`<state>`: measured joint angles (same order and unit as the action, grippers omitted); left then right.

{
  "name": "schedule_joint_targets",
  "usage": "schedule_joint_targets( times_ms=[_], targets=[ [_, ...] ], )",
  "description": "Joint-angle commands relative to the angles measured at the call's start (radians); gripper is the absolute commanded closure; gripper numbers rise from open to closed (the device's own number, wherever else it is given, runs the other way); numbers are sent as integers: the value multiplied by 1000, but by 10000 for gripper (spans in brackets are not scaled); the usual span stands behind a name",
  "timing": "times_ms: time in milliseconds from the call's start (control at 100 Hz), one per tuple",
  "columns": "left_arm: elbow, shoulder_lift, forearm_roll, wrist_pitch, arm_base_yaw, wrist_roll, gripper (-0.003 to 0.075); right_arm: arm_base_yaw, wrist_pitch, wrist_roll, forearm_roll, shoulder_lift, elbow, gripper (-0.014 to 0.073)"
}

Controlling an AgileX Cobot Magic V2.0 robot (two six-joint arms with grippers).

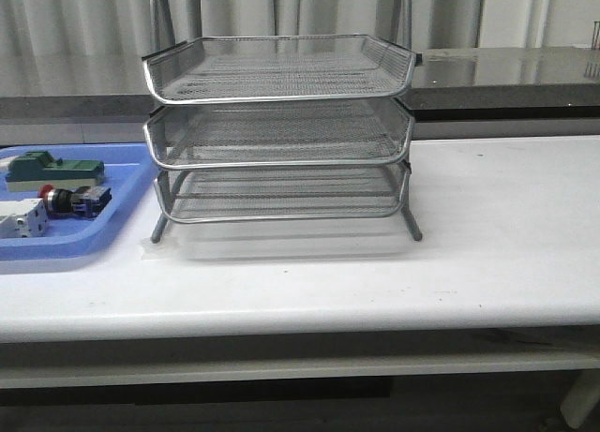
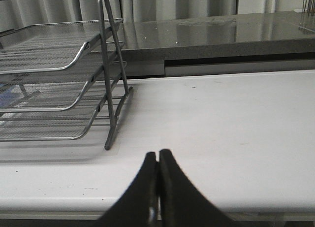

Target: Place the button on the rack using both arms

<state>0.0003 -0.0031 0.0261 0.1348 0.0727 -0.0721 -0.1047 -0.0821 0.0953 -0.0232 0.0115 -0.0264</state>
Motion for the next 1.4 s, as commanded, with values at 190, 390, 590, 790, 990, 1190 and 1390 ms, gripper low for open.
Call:
schedule_joint_targets(
  times_ms=[190, 390, 590, 790, 990, 1190, 1390],
  targets=[
    [48, -35, -7, -78, -8, 2, 741, 1, 72, -4, 2, 17, 15, 650],
    [48, -35, -7, -78, -8, 2, 741, 1, 72, -4, 2, 17, 15, 650],
    [48, -35, -7, -78, -8, 2, 741, 1, 74, -4, 2, 17, 15, 650],
    [48, -35, -7, -78, -8, 2, 741, 1, 125, -4, 2, 17, 16, 650],
    [48, -35, -7, -78, -8, 2, 741, 1, 43, -4, 108, 3, 79, 650],
    [48, -35, -7, -78, -8, 2, 741, 1, -130, -4, 152, -109, 271, 650],
    [48, -35, -7, -78, -8, 2, 741, 1, -428, -4, 151, -327, 521, 650]
  ],
)
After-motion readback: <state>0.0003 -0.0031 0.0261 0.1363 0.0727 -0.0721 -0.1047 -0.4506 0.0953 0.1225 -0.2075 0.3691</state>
